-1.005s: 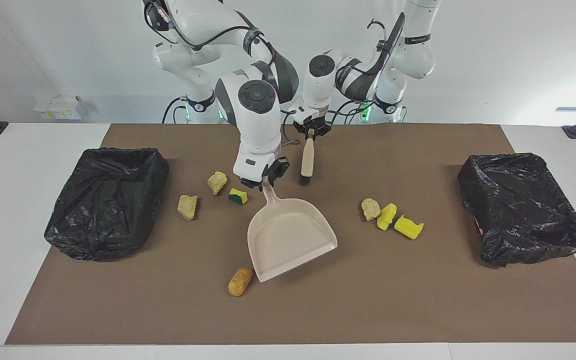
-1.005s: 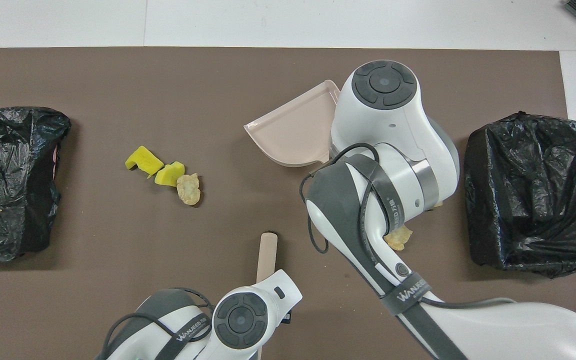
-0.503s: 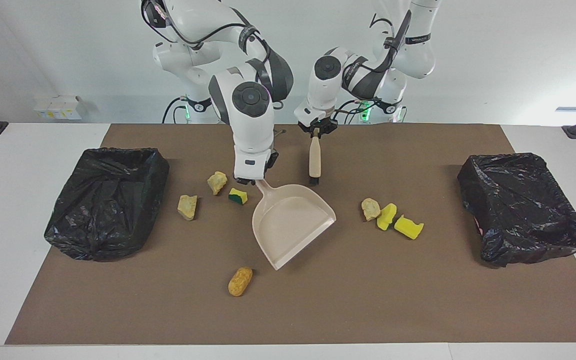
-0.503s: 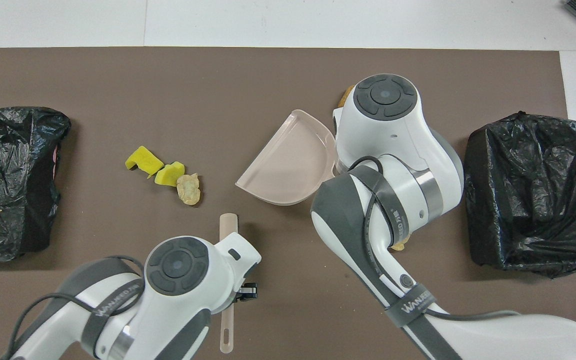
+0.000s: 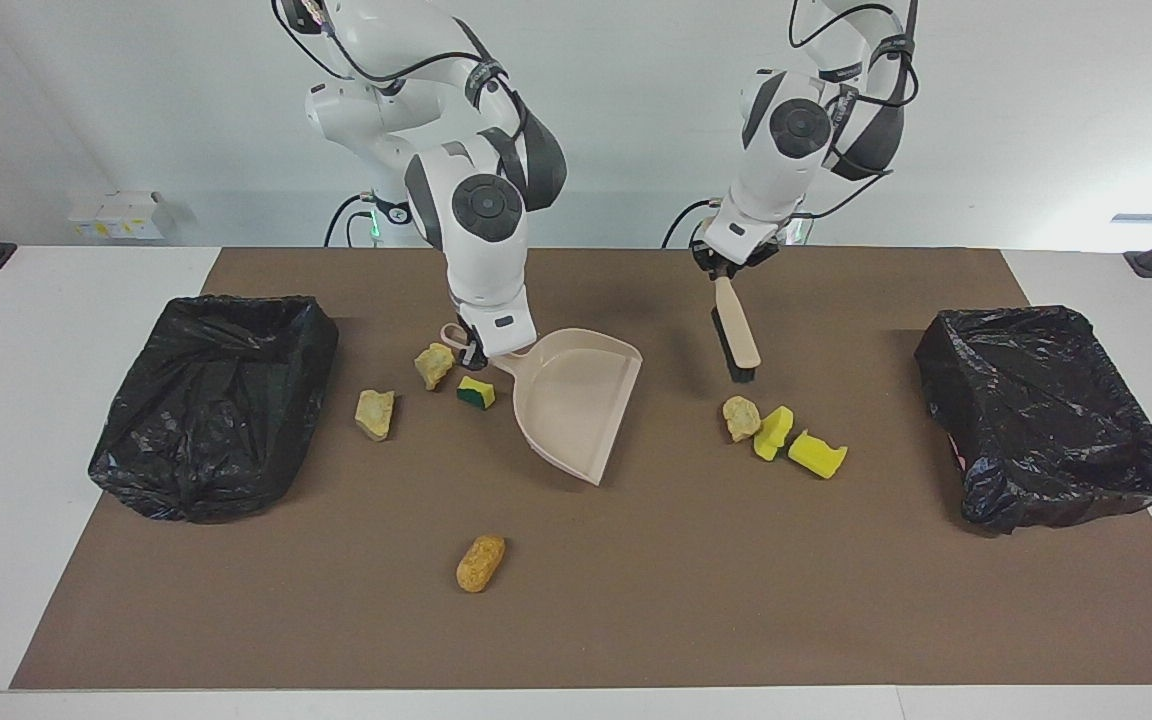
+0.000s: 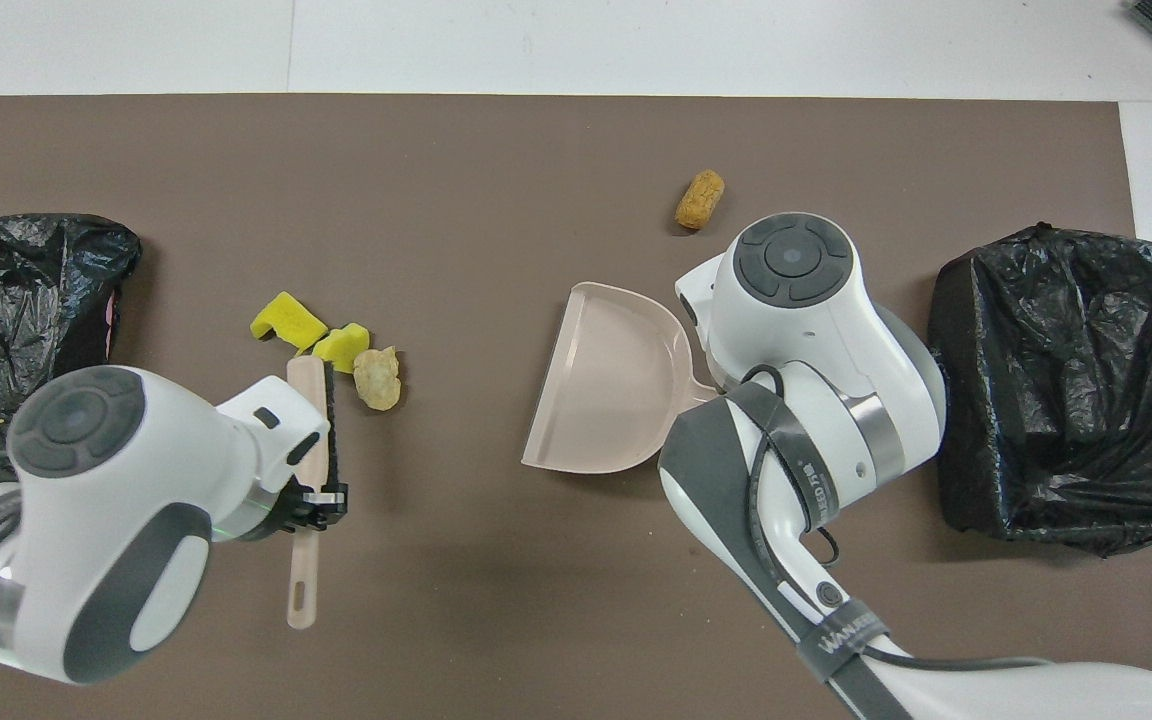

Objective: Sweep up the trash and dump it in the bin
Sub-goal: 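Sweep the yellow sponges toward the dustpan with the left gripper's brush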

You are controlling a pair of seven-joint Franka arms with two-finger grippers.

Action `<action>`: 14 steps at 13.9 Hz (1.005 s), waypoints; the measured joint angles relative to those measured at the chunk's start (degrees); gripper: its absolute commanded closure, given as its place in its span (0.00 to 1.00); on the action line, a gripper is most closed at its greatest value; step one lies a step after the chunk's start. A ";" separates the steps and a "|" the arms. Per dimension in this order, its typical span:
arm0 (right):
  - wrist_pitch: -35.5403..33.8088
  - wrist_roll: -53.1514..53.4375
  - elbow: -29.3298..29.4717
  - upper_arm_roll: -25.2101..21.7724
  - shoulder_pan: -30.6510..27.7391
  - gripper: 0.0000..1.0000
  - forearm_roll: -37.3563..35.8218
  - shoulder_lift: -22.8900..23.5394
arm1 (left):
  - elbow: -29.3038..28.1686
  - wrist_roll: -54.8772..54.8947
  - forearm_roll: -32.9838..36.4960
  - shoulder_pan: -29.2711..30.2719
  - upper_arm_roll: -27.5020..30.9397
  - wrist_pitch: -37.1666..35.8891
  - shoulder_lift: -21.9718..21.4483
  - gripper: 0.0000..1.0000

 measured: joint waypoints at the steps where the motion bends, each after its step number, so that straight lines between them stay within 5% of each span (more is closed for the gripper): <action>1: 1.24 -0.01 -1.16 0.07 0.47 1.00 -0.68 -0.18 | 1.25 5.17 0.61 3.72 0.06 0.38 1.26 1.00; 4: 3.96 -0.01 -4.14 0.15 2.03 1.00 -3.72 -0.31 | 8.92 15.89 5.04 10.89 0.24 0.77 9.22 1.00; 9: 5.95 -0.01 -5.55 0.14 2.71 1.00 -4.56 -0.56 | 24.77 21.23 8.29 13.80 -0.01 0.74 25.90 1.00; 14: 6.78 -0.01 -5.89 0.14 2.89 1.00 -4.56 -0.58 | 21.59 21.50 7.31 13.06 -1.74 3.10 27.04 1.00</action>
